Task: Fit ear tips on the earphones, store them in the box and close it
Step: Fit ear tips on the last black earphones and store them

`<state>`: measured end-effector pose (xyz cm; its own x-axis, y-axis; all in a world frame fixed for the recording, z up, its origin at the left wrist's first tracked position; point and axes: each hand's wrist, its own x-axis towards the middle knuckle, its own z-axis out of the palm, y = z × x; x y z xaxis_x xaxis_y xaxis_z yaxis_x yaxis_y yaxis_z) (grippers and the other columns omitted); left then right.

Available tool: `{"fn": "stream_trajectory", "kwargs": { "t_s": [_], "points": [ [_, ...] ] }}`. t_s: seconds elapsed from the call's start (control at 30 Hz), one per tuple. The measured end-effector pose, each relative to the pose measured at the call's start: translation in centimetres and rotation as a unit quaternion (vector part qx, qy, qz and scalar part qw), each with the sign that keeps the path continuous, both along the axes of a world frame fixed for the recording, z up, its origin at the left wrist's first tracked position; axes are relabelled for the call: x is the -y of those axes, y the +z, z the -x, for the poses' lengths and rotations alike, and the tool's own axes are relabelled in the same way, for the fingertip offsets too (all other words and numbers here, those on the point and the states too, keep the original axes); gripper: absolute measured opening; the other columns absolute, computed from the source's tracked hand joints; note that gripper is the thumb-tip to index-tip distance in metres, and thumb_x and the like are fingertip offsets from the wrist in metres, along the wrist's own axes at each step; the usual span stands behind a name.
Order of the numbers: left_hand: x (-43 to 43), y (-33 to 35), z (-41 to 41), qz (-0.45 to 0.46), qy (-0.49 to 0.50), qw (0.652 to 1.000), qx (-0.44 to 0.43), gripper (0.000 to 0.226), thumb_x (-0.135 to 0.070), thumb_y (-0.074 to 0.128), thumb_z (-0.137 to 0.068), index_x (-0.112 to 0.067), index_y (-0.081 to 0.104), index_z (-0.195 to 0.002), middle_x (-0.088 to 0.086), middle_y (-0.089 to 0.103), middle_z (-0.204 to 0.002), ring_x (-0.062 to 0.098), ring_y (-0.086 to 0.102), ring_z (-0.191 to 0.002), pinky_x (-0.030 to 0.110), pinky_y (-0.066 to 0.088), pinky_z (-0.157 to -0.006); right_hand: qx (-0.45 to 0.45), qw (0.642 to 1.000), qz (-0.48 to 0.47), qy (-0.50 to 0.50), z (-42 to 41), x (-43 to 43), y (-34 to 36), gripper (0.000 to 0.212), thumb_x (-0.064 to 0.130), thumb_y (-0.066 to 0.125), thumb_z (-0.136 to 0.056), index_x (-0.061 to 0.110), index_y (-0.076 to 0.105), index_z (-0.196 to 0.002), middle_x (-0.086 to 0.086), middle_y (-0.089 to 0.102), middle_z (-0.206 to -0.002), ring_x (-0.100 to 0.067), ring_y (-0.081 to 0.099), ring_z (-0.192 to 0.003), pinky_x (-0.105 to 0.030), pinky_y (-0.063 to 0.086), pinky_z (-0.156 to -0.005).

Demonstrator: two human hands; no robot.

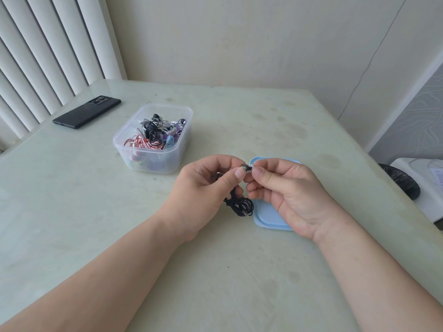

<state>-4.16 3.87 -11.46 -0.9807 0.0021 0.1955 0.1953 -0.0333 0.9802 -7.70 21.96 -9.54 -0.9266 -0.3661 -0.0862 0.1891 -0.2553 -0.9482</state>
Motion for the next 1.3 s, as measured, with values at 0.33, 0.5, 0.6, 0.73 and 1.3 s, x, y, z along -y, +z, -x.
{"fn": "stream_trajectory", "kwargs": {
  "t_s": [0.33,0.5,0.6,0.73,1.3],
  "points": [
    [-0.3,-0.2,0.0,0.04,0.014,0.999,-0.003,0.01,-0.014,0.065,-0.102,-0.011,0.073,-0.097,0.013,0.073,-0.084,0.018,0.067,-0.07,0.024,0.052,-0.066,-0.015,1.0,-0.022,0.002,0.0,0.2,-0.2,0.004,0.003,0.064,-0.09,0.004,0.067,-0.092,-0.013,0.07,-0.081,-0.02,0.065,-0.07,-0.029,0.058,-0.066],
    [-0.6,-0.4,0.0,0.046,0.029,0.998,-0.011,0.01,-0.014,0.065,-0.102,-0.012,0.073,-0.096,-0.003,0.07,-0.076,0.015,0.065,-0.067,0.028,0.054,-0.067,-0.015,0.999,-0.032,0.0,0.0,0.2,-0.2,0.007,0.001,0.062,-0.094,0.003,0.067,-0.092,-0.017,0.07,-0.086,-0.021,0.066,-0.072,-0.029,0.058,-0.068],
    [-0.8,-0.2,-0.1,0.051,0.05,0.997,-0.013,0.009,-0.013,0.065,-0.101,-0.012,0.072,-0.095,-0.006,0.068,-0.073,0.012,0.065,-0.064,0.025,0.055,-0.064,-0.02,0.999,-0.035,-0.004,0.0,0.4,-0.2,0.008,0.0,0.061,-0.095,0.003,0.067,-0.092,-0.018,0.07,-0.088,-0.021,0.066,-0.073,-0.029,0.058,-0.068],
    [-1.2,0.0,-0.2,0.068,0.079,0.994,-0.019,0.008,-0.014,0.067,-0.101,-0.012,0.072,-0.095,-0.004,0.069,-0.076,0.009,0.065,-0.063,0.019,0.051,-0.061,-0.027,0.999,-0.044,-0.018,0.0,0.6,-0.3,0.006,0.003,0.063,-0.095,0.003,0.068,-0.093,-0.018,0.071,-0.088,-0.022,0.067,-0.074,-0.029,0.058,-0.069],
    [-1.8,-0.6,-0.2,0.147,0.156,0.972,-0.092,0.009,-0.017,0.072,-0.097,-0.026,0.071,-0.094,-0.004,0.07,-0.085,0.022,0.07,-0.077,0.046,0.059,-0.072,-0.013,1.0,-0.021,-0.002,0.2,0.4,-0.3,0.014,0.007,0.063,-0.097,-0.001,0.066,-0.108,-0.018,0.072,-0.097,-0.025,0.069,-0.079,-0.034,0.059,-0.073]
  ]
}}
